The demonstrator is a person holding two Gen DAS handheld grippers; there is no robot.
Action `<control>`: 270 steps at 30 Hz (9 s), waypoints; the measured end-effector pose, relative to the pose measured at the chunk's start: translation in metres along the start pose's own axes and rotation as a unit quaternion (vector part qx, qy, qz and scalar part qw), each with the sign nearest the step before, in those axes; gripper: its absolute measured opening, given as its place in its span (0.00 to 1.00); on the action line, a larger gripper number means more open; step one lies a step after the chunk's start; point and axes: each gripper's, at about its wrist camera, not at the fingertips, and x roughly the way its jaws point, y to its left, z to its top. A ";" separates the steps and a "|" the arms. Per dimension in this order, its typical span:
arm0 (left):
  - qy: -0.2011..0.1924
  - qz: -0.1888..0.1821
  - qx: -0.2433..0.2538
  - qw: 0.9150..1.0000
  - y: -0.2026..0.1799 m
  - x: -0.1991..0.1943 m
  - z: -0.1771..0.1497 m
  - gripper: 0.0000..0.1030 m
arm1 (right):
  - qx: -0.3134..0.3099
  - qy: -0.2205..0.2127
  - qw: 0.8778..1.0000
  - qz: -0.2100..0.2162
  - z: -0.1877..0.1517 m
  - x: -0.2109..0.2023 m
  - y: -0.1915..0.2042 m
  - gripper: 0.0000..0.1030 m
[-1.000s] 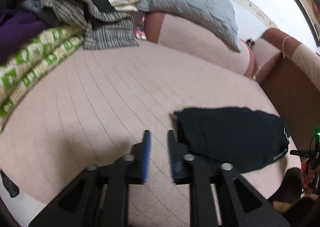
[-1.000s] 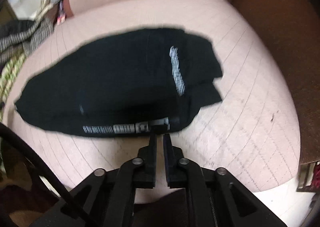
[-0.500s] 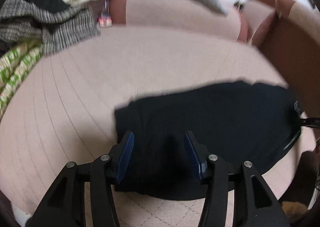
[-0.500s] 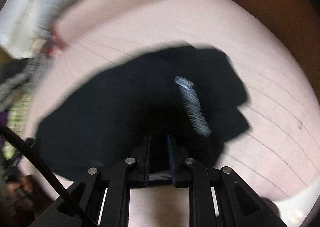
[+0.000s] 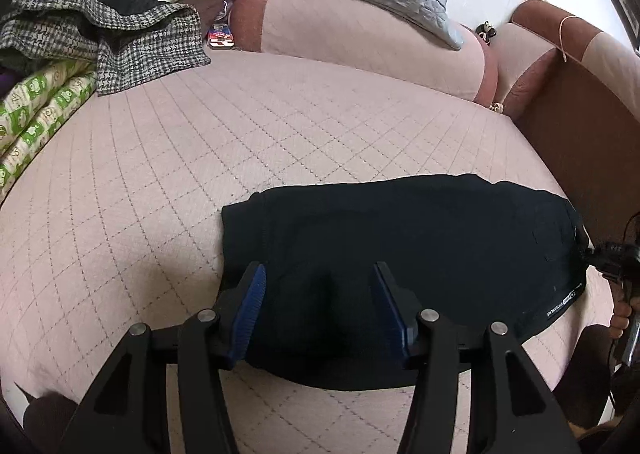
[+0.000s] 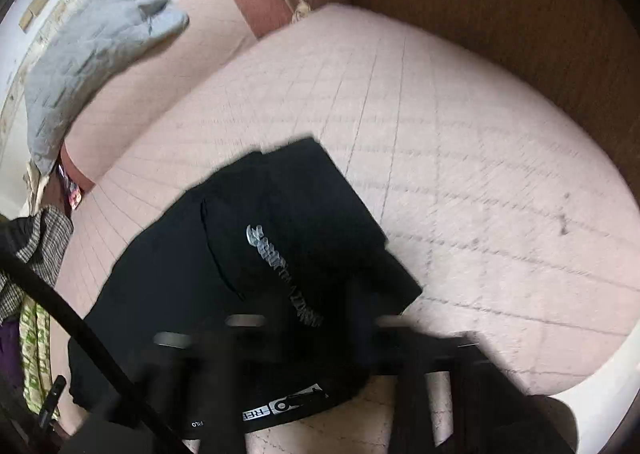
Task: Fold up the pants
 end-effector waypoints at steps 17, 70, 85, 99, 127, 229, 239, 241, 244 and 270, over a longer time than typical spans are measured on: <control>-0.010 0.005 -0.177 0.984 0.082 -0.021 -0.020 0.56 | -0.104 -0.050 0.993 0.039 -0.021 -0.078 0.067 0.40; 0.057 -0.213 0.012 0.975 -0.148 0.046 -0.008 0.21 | -0.313 0.187 0.928 0.074 -0.003 0.059 0.275 0.24; 0.062 -0.156 -0.005 0.986 -0.091 0.040 -0.005 0.54 | -0.162 0.097 0.947 0.261 0.018 0.000 0.185 0.35; 0.054 -0.158 0.068 0.984 -0.118 0.018 0.025 0.61 | -0.023 0.036 0.975 0.217 -0.017 -0.007 0.096 0.39; 0.165 -0.257 0.182 0.935 -0.345 0.146 0.102 0.71 | 0.152 -0.033 0.983 0.101 -0.018 -0.015 -0.049 0.31; 0.038 -0.180 -0.018 0.983 -0.062 0.030 0.039 0.54 | -0.133 0.095 0.949 0.271 0.011 0.028 0.179 0.33; 0.101 -0.134 -0.004 0.986 -0.078 0.096 0.027 0.57 | -0.151 0.094 0.963 0.202 -0.037 0.050 0.131 0.29; 0.101 -0.129 -0.006 0.986 -0.074 0.091 0.027 0.57 | -0.165 0.093 0.963 0.190 -0.039 0.055 0.136 0.30; 0.101 -0.143 -0.029 0.984 -0.061 0.078 0.027 0.57 | -0.181 0.091 0.958 0.202 -0.034 0.046 0.136 0.33; 0.088 -0.231 -0.081 0.965 -0.043 0.088 0.007 0.66 | 0.019 0.065 0.947 0.314 0.027 0.082 0.065 0.51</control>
